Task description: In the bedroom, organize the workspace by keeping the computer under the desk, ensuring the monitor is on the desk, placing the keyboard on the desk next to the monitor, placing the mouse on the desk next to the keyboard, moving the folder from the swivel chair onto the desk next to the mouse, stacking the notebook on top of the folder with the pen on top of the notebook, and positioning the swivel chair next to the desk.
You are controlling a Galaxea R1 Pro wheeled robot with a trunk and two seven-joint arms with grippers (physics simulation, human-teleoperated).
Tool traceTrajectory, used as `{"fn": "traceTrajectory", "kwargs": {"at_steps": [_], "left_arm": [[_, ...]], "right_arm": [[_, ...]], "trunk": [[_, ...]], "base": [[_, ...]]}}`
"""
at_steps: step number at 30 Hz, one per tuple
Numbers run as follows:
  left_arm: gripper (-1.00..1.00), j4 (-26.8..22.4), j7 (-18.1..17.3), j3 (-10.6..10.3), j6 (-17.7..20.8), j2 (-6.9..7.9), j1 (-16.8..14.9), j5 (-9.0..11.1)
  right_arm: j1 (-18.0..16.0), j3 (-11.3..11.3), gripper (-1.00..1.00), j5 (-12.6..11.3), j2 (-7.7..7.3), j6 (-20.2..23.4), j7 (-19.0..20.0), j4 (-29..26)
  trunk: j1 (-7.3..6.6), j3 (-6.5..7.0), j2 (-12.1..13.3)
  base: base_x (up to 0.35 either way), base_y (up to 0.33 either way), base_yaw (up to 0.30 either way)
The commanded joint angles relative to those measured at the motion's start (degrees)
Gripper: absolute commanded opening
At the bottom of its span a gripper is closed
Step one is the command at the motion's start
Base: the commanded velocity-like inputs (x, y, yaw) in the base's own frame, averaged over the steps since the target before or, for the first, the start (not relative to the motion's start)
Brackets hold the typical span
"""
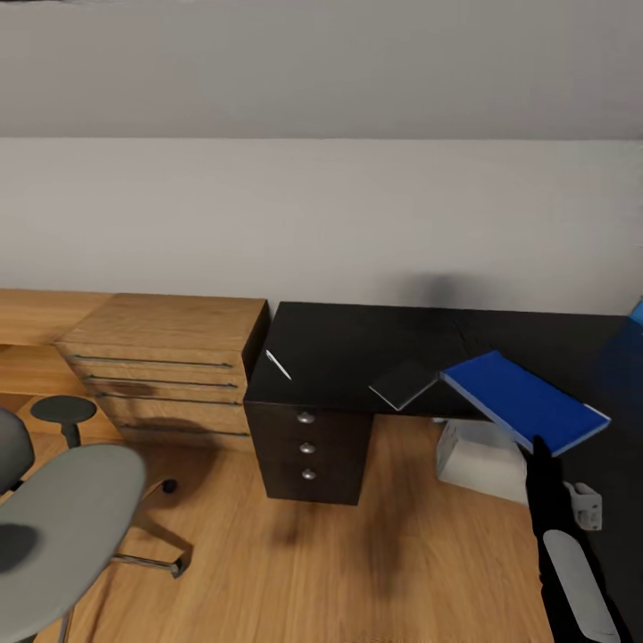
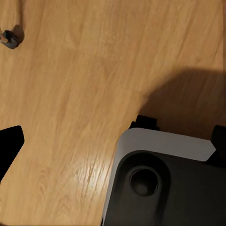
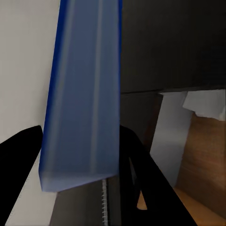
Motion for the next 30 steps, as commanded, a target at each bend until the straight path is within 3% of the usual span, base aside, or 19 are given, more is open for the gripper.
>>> {"fn": "traceTrajectory", "kwargs": {"at_steps": [1,8,21,30], "left_arm": [[1.0,-0.03,0.37,-0.49,-0.26,0.07,-0.03,0.6],[1.0,-0.03,0.34,-0.49,-0.26,0.08,-0.03,0.6],[1.0,-0.03,0.35,-0.49,-0.26,-0.02,-0.03,0.57],[1.0,-0.03,0.37,-0.49,-0.28,0.06,-0.03,0.6]], "right_arm": [[-0.03,0.09,-1.0,-0.43,0.01,-0.71,-0.2,-0.06],[-0.03,0.09,-1.0,-0.44,0.15,-1.51,-0.19,-0.01],[-0.08,0.64,-1.0,-0.25,0.33,-4.94,-0.06,-0.25],[-0.08,0.79,-1.0,-0.25,0.4,-4.97,-0.02,-0.41]], "trunk": [[0.0,-0.12,-0.03],[0.0,-0.58,-0.03],[0.0,-0.62,-0.03],[0.0,0.09,-0.03]], "base": [[0.002,-0.003,-0.189],[0.053,-0.001,-0.192],[0.292,-0.067,-0.243],[0.066,-0.11,-0.036]]}}
